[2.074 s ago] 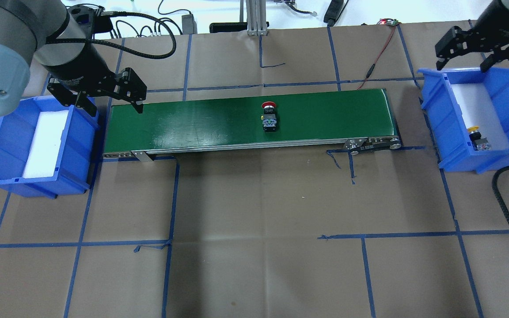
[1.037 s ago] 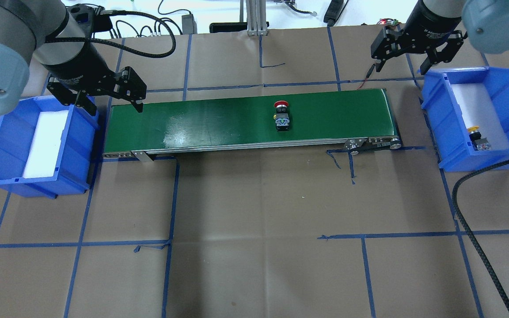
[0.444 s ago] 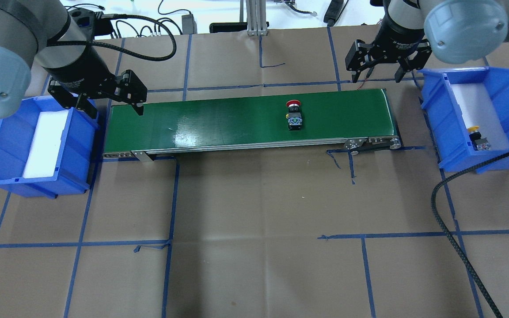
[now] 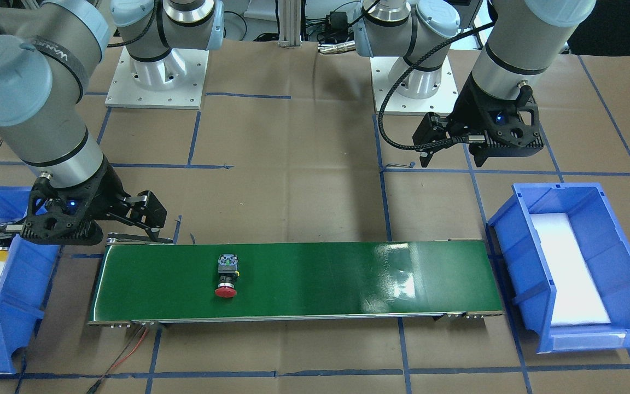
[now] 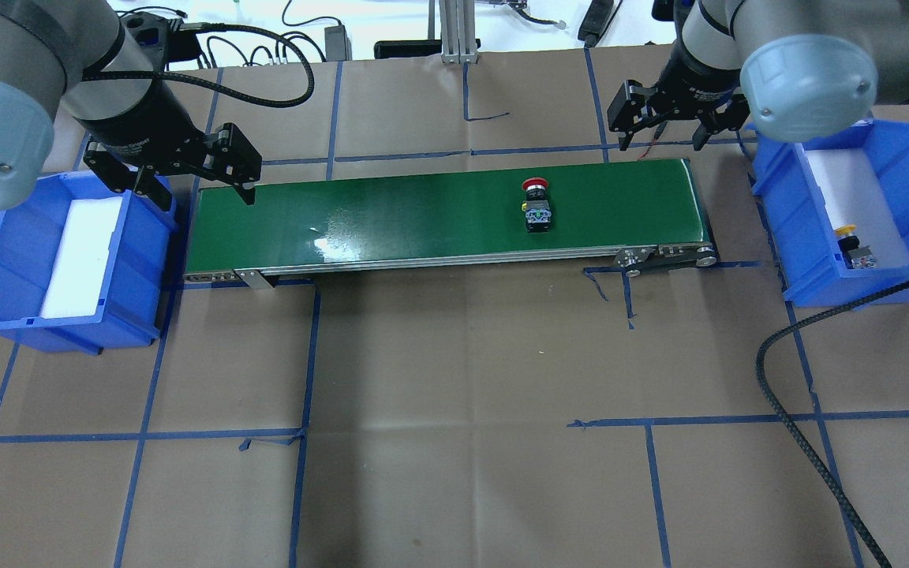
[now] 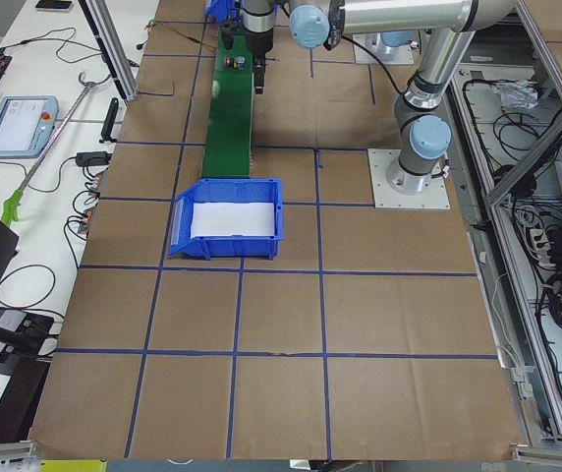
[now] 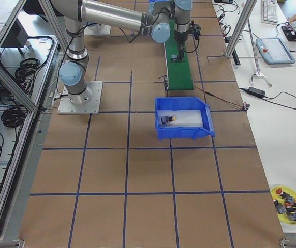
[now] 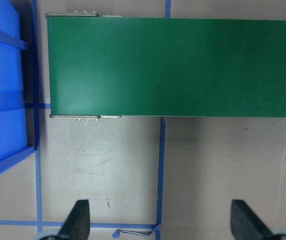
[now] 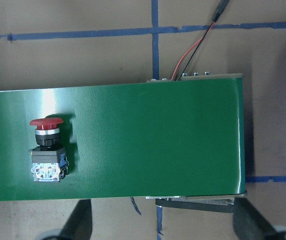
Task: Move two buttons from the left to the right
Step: 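Move the right gripper back over the conveyor toward the red button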
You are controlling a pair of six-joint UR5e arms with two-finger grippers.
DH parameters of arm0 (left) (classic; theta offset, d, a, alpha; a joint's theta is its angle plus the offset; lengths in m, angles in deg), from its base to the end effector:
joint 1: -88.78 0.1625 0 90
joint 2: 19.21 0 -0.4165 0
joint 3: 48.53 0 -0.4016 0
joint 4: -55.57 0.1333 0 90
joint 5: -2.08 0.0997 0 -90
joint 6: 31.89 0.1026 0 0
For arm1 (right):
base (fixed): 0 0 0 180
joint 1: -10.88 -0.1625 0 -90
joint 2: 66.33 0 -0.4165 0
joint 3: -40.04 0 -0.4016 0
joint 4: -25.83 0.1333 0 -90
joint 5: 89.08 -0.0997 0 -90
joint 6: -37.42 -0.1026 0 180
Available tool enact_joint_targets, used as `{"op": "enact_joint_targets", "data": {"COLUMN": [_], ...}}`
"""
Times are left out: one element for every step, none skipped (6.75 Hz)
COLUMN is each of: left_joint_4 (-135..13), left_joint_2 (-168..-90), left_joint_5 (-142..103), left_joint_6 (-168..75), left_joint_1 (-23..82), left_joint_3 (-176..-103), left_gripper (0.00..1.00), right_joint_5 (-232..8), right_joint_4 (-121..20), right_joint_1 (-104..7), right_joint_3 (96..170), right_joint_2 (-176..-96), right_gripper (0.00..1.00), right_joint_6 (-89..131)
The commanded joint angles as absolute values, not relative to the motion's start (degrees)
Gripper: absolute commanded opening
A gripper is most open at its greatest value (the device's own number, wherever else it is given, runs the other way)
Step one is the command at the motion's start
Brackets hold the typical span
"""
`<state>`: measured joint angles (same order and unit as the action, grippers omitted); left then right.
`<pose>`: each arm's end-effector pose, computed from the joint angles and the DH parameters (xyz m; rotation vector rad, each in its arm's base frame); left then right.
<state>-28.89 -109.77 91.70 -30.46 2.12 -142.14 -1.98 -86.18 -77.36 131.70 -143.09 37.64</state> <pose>-0.1042 -0.5137 0.4496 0.0521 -3.1353 0.0379 0.1201 -0.5991 0.3753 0.0366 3.0870 -0.1931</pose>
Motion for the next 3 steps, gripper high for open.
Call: {"op": "enact_joint_targets", "data": {"left_joint_4": [-28.89, -28.89, -28.89], "left_joint_2": [-109.74, -109.74, -109.74], "left_joint_5": [91.73, 91.64, 91.64], "left_joint_6": [-30.40, -30.48, -30.49], "left_joint_1": [2.12, 2.12, 2.12], "left_joint_3": [-142.14, -142.22, -142.14], "left_gripper": [1.00, 1.00, 1.00], "right_joint_5": [-5.90, -7.24, -7.25], "right_joint_4": [-88.70, -88.70, -88.87], "right_joint_1": [-77.36, -77.36, -77.53], "right_joint_3": [133.30, 133.30, 133.30], "right_joint_2": [-142.01, -140.27, -138.07], "right_gripper": [1.00, 1.00, 1.00], "right_joint_6": [37.16, 33.32, 31.89]}}
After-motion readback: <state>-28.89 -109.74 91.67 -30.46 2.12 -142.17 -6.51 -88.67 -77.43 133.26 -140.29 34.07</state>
